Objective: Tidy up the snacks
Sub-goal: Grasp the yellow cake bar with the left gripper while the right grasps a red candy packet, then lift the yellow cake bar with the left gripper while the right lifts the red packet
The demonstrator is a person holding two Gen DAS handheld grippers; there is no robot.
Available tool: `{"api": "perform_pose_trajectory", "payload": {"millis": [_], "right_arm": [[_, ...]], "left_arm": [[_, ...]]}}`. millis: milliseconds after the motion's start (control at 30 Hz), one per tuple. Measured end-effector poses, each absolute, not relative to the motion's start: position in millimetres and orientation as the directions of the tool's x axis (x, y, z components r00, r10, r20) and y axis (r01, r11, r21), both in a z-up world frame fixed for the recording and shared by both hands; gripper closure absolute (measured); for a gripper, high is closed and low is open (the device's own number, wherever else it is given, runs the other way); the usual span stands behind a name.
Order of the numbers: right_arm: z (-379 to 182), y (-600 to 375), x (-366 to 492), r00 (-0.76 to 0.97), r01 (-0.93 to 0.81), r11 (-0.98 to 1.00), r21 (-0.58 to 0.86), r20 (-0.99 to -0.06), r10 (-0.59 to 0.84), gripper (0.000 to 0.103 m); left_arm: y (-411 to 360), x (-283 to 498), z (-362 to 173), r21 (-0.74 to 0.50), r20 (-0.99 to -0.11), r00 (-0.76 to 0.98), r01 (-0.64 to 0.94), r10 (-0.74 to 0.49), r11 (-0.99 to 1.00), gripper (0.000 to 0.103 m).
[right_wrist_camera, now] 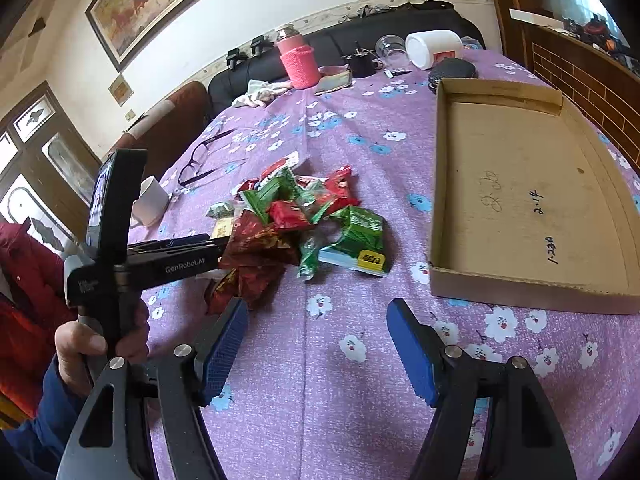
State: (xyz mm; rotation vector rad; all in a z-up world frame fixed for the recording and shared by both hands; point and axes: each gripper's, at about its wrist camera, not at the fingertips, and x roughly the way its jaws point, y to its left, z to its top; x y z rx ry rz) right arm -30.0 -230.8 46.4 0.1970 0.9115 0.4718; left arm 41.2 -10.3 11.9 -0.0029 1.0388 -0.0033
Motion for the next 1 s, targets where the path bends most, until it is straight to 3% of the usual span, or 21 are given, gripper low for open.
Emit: {"api": "perform_pose_trajectory", "payload": {"millis": [100, 233, 533, 867, 900, 967, 1000], "right_arm": [[46, -226, -28, 0.509, -0.316, 0.881, 0.352, -0.720, 0.471, 0.027], [44, -217, -22, 0.484, -0.329, 0.874, 0.357, -0.731, 0.481, 0.027], [38, -166, -11, 0.417, -0.411, 0.846, 0.340, -0.755, 0.506, 0.026], [11, -124, 18, 0.402, -0.377, 0.896, 0.234, -0.830, 0.386, 0.026], [12, -122, 15, 0.427, -0.386, 0.899, 0.209, -0.823, 0.374, 0.030], [14, -119, 12, 0.440, -0.399, 0.900, 0.175, -0.824, 0.356, 0.055], [14, -120, 12, 0.443, -0.402, 0.900, 0.168, -0.825, 0.351, 0.060]], "left_arm": [[-4, 43, 11, -0.007, -0.857, 0.515, -0.019, 0.004, 1.000, 0.056], [-7, 43, 11, 0.023, -0.844, 0.536, -0.014, 0.027, 1.000, 0.070], [11, 34, 20, -0.075, -0.808, 0.588, -0.023, -0.047, 0.997, 0.070], [15, 30, 26, -0.097, -0.789, 0.611, -0.037, -0.054, 0.995, 0.070], [15, 30, 26, -0.099, -0.788, 0.613, -0.036, -0.056, 0.994, 0.070], [16, 30, 26, -0.101, -0.789, 0.612, -0.036, -0.059, 0.994, 0.070], [16, 29, 25, -0.102, -0.789, 0.612, -0.036, -0.059, 0.994, 0.070]]}}
